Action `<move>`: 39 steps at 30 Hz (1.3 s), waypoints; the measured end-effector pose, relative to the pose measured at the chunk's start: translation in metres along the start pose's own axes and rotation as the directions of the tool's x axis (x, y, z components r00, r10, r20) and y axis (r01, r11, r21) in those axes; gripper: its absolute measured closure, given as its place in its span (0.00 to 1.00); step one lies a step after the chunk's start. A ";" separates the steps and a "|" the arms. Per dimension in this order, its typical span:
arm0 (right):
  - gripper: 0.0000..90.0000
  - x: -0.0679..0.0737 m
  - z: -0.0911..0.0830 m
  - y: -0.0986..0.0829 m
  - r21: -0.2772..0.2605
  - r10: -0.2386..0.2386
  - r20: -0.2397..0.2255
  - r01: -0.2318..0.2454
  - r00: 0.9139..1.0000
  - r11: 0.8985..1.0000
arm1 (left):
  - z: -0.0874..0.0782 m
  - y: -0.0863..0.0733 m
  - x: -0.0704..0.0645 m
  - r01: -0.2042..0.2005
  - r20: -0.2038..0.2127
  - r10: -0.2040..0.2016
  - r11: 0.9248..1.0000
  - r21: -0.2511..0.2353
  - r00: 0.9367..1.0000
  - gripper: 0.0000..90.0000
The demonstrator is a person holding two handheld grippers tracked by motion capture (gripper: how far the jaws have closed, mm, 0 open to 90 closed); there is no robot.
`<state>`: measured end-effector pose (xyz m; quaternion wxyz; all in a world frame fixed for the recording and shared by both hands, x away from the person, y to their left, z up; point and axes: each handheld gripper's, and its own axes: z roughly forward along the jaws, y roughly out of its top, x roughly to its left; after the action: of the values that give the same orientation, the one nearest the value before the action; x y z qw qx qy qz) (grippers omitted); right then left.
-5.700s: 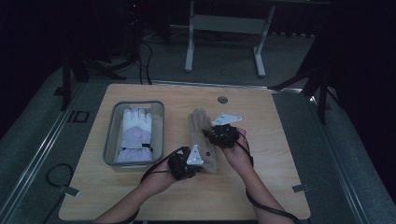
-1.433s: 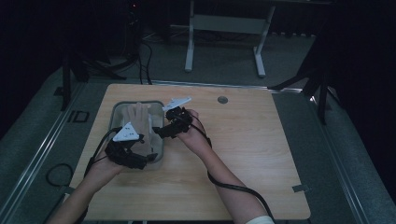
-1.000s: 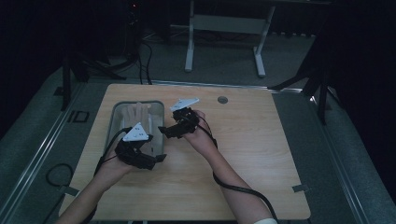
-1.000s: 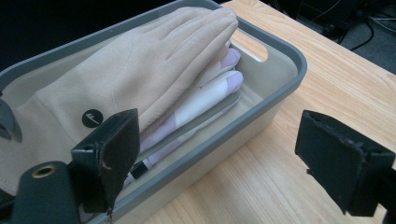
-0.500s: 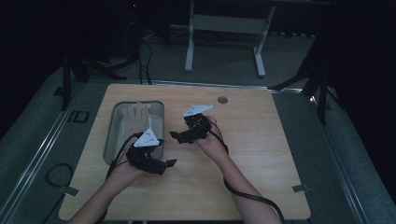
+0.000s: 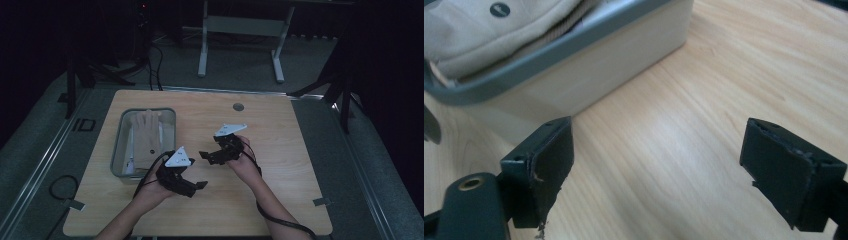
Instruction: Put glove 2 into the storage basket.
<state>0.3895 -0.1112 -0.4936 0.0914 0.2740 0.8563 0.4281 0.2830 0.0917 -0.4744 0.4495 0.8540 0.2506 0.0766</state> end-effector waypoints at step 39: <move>0.15 -0.019 -0.058 -0.119 0.038 0.062 0.064 -0.065 0.996 0.997 | 0.074 -0.036 -0.027 -0.052 0.151 0.046 0.998 0.038 0.988 0.15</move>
<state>0.3363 -0.2188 -0.5526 0.0990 0.3161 0.8524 0.4046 0.2729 0.0412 -0.5441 0.4470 0.8724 0.1967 0.0181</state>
